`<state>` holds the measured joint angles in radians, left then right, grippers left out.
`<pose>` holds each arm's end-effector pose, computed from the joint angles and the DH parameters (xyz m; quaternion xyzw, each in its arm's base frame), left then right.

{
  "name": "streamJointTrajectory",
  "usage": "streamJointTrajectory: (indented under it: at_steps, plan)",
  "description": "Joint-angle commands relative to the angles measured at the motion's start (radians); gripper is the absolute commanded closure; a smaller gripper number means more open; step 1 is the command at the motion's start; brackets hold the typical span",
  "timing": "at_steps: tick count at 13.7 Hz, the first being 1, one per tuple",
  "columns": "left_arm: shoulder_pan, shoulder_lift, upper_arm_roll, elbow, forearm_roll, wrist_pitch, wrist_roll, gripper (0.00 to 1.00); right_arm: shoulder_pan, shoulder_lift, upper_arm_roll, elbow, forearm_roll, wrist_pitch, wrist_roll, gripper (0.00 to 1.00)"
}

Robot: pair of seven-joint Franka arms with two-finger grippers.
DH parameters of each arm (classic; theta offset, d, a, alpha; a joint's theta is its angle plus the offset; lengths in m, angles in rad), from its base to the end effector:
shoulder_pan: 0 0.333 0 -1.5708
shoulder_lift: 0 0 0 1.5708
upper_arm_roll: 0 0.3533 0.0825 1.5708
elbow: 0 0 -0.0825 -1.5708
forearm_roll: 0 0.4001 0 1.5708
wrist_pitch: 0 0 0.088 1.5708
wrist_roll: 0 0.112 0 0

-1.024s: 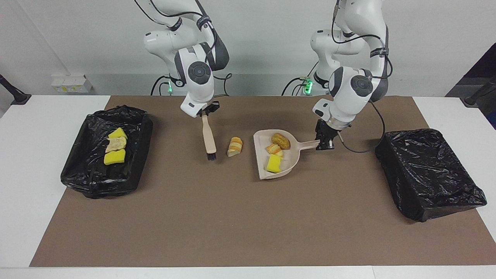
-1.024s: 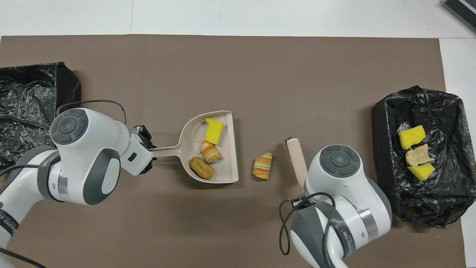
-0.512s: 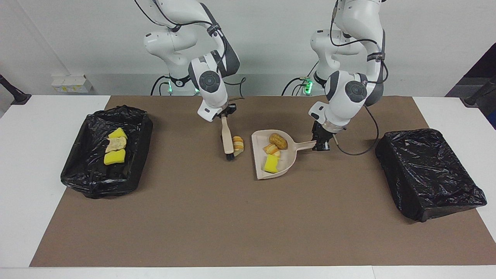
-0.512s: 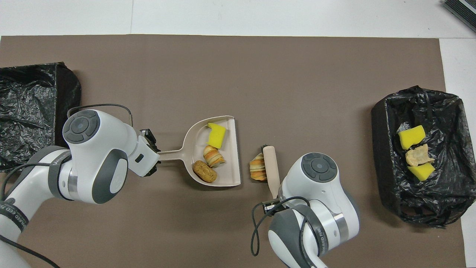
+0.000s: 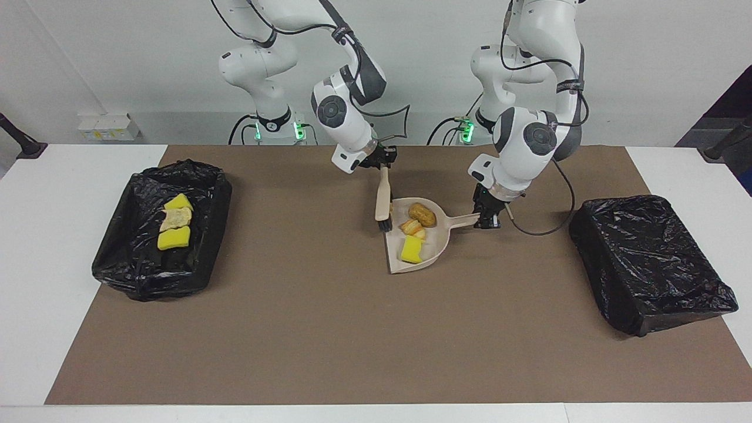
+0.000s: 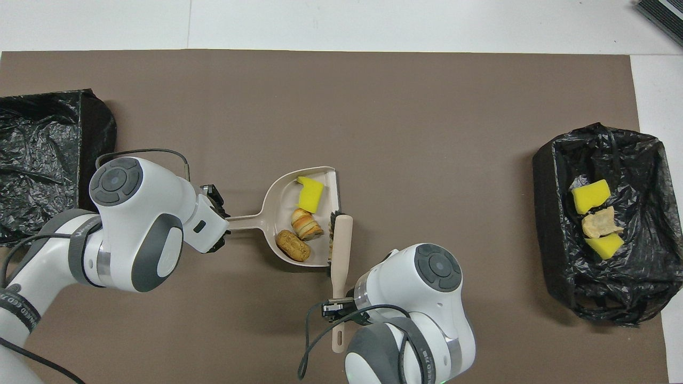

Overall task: Sweep and dump trash in bin
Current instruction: 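Push the last pieces into the dustpan with the right gripper's brush, then carry the loaded dustpan with the left gripper toward the nearby bin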

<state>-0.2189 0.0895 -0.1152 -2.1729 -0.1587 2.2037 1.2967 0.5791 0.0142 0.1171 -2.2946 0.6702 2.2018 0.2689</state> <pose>0.5236 -0.1875 0.3697 0.7184 -0.6917 0.0054 0.0735 0.3838 0.3519 0.3624 -0.9655 0.0033 0.1634 0.2029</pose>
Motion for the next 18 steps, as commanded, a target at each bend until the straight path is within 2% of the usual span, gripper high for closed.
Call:
streamJointTrajectory:
  at_steps: [1, 3, 6, 8, 10, 11, 13, 15, 18]
  plan:
    - [-0.014, -0.017, 0.006, -0.03, -0.018, 0.022, -0.01, 1.0, 0.042, 0.013, 0.003, 0.029, 0.095, 0.047, 0.01, 1.0]
    - [-0.011, -0.019, 0.006, -0.041, -0.018, 0.047, -0.001, 1.0, 0.061, 0.018, 0.003, 0.044, 0.112, 0.07, 0.013, 1.0]
    - [-0.004, -0.017, 0.006, -0.042, -0.024, 0.073, 0.042, 1.0, 0.056, -0.006, -0.004, 0.067, 0.094, 0.029, 0.035, 1.0]
    - [0.038, -0.016, 0.003, -0.042, -0.038, 0.071, 0.058, 1.0, 0.047, -0.064, -0.011, 0.067, 0.024, -0.052, 0.087, 1.0]
    - [0.068, -0.016, 0.005, -0.042, -0.122, 0.059, 0.157, 1.0, 0.012, -0.131, -0.01, 0.09, -0.104, -0.191, 0.173, 1.0]
    - [0.088, -0.017, 0.005, -0.041, -0.148, 0.05, 0.192, 1.0, 0.007, -0.137, -0.011, 0.108, -0.147, -0.283, 0.191, 1.0]
    - [0.116, -0.023, 0.003, -0.025, -0.168, 0.015, 0.2, 1.0, 0.005, -0.151, -0.01, 0.109, -0.231, -0.388, 0.217, 1.0]
    - [0.147, -0.028, 0.002, -0.006, -0.197, -0.017, 0.204, 1.0, -0.007, -0.181, -0.008, 0.078, -0.244, -0.476, 0.223, 1.0]
    - [0.19, -0.028, 0.002, 0.063, -0.197, -0.109, 0.213, 1.0, 0.001, -0.148, -0.001, 0.06, -0.245, -0.459, 0.242, 1.0]
